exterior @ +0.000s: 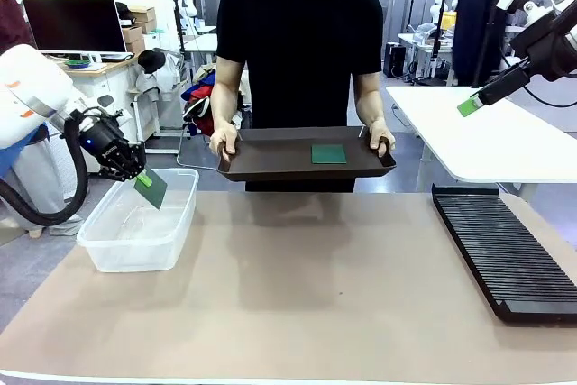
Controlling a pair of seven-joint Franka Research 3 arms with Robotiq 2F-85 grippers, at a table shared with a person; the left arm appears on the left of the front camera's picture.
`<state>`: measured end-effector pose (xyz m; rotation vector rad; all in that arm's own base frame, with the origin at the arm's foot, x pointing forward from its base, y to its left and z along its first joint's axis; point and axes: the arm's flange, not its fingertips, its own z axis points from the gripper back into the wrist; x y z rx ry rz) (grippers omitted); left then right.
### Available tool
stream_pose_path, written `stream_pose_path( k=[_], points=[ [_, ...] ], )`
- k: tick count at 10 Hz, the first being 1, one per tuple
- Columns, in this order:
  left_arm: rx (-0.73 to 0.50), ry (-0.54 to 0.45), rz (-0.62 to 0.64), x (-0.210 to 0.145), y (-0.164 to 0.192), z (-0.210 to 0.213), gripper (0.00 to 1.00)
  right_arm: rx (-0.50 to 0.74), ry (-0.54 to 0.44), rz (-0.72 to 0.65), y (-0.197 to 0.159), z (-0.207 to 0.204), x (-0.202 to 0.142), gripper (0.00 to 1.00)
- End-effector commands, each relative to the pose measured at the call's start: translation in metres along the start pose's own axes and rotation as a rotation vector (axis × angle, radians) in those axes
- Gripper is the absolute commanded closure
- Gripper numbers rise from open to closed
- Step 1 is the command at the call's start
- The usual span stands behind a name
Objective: Sort PCBs into racks and boxes based on the side picked up.
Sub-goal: If the short side of the Blank PCB is picked up, insert it into the PCB Rack ; if the long side is picked up, place it in the Organizing box.
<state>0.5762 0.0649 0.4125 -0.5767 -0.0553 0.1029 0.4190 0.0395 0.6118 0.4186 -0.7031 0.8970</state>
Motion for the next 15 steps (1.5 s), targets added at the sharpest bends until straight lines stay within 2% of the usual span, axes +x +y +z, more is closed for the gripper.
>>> stream_pose_path(
  k=[1,5,9,11,15],
  points=[
    [0.029,0.003,-0.005,0.007,-0.002,-0.009,0.98,0.015,-0.011,0.003,0.0,-0.001,0.0,0.0],
    [0.009,0.13,-0.008,0.011,0.0,-0.048,0.98,0.015,-0.011,0.003,0.0,-0.001,0.0,0.0],
    [0.043,0.194,0.024,0.007,0.008,-0.071,0.98,0.015,-0.011,0.003,0.0,-0.001,0.0,0.0],
    [0.062,0.19,0.033,0.006,0.012,-0.07,0.78,0.015,-0.011,0.003,0.0,-0.001,0.0,0.0],
    [0.08,0.126,0.033,-0.002,0.006,-0.042,0.39,0.015,-0.011,0.003,0.0,-0.001,0.0,0.0]
  ],
)
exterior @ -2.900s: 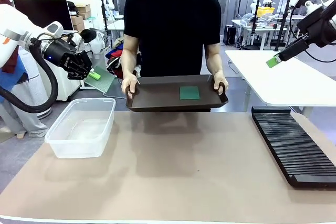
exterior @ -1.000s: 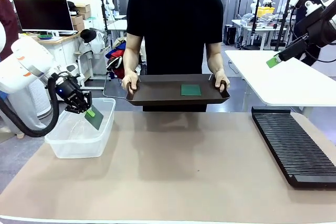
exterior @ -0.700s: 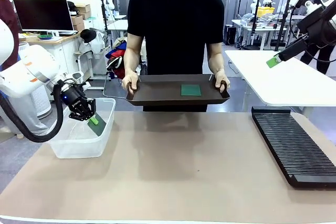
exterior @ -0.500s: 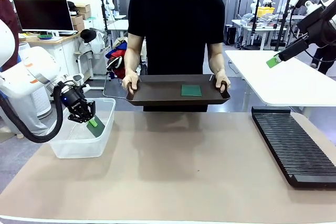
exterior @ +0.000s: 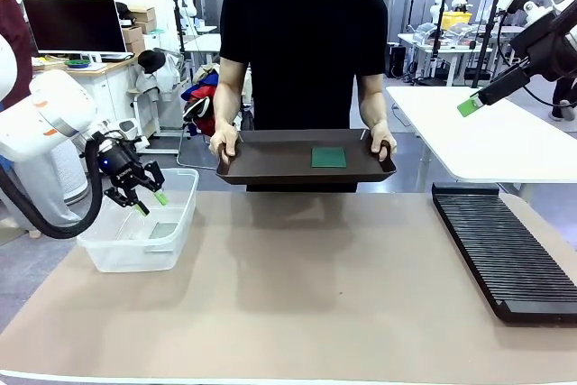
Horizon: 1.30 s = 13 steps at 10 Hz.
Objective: Sort PCBs into racks and boxes based on the side picked up.
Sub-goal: If the short side of the Blank PCB is picked up, insert it into the PCB Rack ; if the long side is picked up, place it in the Organizing box, then pick up the Blank PCB handed by the Human.
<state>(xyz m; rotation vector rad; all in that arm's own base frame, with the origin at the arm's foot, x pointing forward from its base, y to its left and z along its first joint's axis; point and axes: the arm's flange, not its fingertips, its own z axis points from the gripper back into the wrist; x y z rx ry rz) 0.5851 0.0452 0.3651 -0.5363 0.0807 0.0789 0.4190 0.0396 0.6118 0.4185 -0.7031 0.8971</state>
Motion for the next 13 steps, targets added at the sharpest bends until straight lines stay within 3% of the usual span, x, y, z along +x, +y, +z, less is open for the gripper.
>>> stream_pose_path(
  k=[1,4,7,9,10,13],
  points=[
    [0.046,-0.023,0.011,-0.014,-0.007,0.019,0.28,0.015,-0.011,0.003,0.0,-0.001,0.0,0.0],
    [0.079,-0.025,-0.133,-0.028,-0.026,0.041,0.0,0.015,-0.011,0.003,0.0,-0.001,0.0,0.0],
    [0.11,-0.064,-0.206,-0.038,-0.04,0.05,0.0,0.015,-0.011,0.003,0.0,-0.001,0.0,0.0],
    [0.057,-0.137,-0.199,-0.037,-0.045,0.056,0.0,0.015,-0.011,0.003,0.0,-0.001,0.0,0.0],
    [0.091,-0.067,-0.195,-0.03,-0.044,0.059,0.0,0.015,-0.011,0.003,0.0,-0.001,0.0,0.0],
    [0.091,-0.067,-0.195,-0.03,-0.044,0.059,0.0,0.015,-0.011,0.003,0.0,-0.001,0.0,0.0]
  ],
)
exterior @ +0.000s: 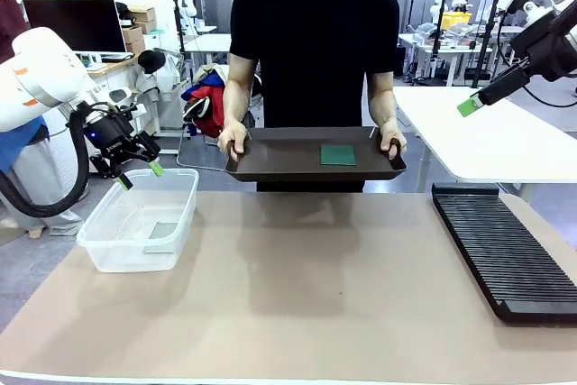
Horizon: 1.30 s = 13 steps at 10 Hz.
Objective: Sort PCBs into racks and boxes based on the side picked up.
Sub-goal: Pick up the Blank PCB handed by the Human.
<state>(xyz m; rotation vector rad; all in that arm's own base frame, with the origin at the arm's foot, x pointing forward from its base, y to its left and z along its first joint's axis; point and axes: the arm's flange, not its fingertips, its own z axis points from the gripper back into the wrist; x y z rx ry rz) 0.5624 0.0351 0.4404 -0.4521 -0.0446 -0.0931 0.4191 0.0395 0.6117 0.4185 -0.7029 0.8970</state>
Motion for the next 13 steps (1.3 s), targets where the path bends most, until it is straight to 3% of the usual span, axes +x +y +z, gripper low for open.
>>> stream_pose_path(
  k=[1,3,6,8,10,13],
  points=[
    [0.004,0.012,-0.001,0.0,0.001,0.001,0.0,0.015,-0.012,0.003,0.0,-0.001,0.0,0.0],
    [0.044,0.0,-0.045,-0.003,-0.002,0.01,0.0,0.015,-0.012,0.003,0.0,-0.001,0.0,0.0],
    [0.03,0.028,-0.429,-0.009,-0.006,0.055,0.0,0.015,-0.012,0.003,0.0,-0.001,0.0,0.0],
    [-0.001,0.004,-0.652,-0.016,-0.032,0.083,0.0,0.015,-0.012,0.003,0.0,-0.001,0.0,0.0],
    [-0.038,-0.055,-0.9,-0.027,-0.064,0.114,0.0,0.015,-0.012,0.003,0.0,-0.001,0.0,0.0],
    [-0.036,-0.193,-1.135,-0.052,-0.108,0.149,0.0,0.015,-0.012,0.003,0.0,-0.001,0.0,0.0]
  ],
)
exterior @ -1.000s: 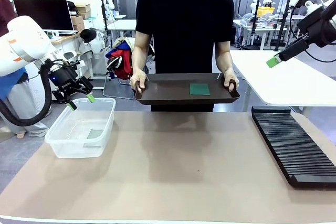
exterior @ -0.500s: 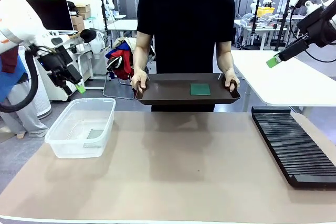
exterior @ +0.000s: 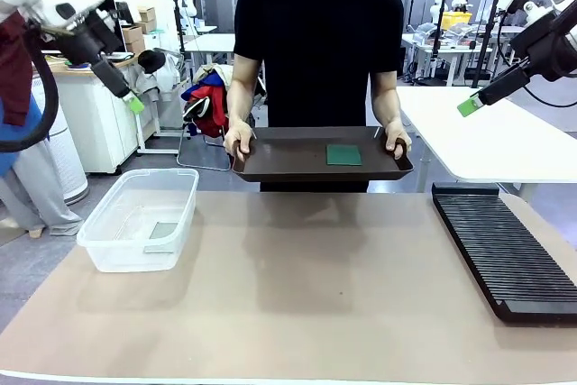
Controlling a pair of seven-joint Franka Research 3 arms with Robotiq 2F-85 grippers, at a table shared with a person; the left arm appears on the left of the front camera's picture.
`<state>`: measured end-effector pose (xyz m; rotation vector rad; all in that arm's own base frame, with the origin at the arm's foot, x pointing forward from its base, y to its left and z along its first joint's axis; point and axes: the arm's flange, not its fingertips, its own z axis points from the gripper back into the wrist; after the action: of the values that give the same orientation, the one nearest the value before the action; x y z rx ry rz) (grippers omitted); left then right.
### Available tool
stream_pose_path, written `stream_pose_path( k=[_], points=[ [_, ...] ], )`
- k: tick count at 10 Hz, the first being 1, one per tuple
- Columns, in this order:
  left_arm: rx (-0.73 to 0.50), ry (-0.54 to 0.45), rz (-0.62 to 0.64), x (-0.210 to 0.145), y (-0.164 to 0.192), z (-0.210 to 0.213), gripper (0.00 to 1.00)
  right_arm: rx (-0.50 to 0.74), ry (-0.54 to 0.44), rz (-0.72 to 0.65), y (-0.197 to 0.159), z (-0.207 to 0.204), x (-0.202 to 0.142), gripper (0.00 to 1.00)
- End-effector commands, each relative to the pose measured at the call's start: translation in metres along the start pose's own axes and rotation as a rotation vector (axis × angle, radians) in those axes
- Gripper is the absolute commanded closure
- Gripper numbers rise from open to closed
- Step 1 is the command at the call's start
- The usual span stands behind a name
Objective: Sort PCBs into racks and boxes based on the side picked up.
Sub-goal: Pick up the Blank PCB handed by the Human.
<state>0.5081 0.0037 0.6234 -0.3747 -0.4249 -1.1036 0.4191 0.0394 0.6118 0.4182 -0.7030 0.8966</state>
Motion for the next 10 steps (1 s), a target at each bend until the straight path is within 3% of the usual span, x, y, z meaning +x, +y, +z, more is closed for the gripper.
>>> stream_pose_path(
  k=[1,7,8,9,10],
  points=[
    [-0.021,-0.11,-0.117,-0.005,-0.018,0.004,0.0,0.015,-0.012,0.003,0.0,-0.001,0.0,0.0],
    [-0.019,-0.345,-0.122,0.001,-0.037,0.01,0.0,0.015,-0.012,0.003,0.0,-0.001,0.0,0.0],
    [-0.054,-0.341,-0.104,-0.003,-0.032,0.008,0.0,0.015,-0.012,0.003,0.0,-0.001,0.0,0.0],
    [-0.013,-0.272,-0.113,0.007,-0.032,0.014,0.0,0.015,-0.012,0.003,0.0,-0.001,0.0,0.0],
    [-0.013,-0.272,-0.113,0.007,-0.032,0.014,0.0,0.015,-0.012,0.003,0.0,-0.001,0.0,0.0]
  ],
)
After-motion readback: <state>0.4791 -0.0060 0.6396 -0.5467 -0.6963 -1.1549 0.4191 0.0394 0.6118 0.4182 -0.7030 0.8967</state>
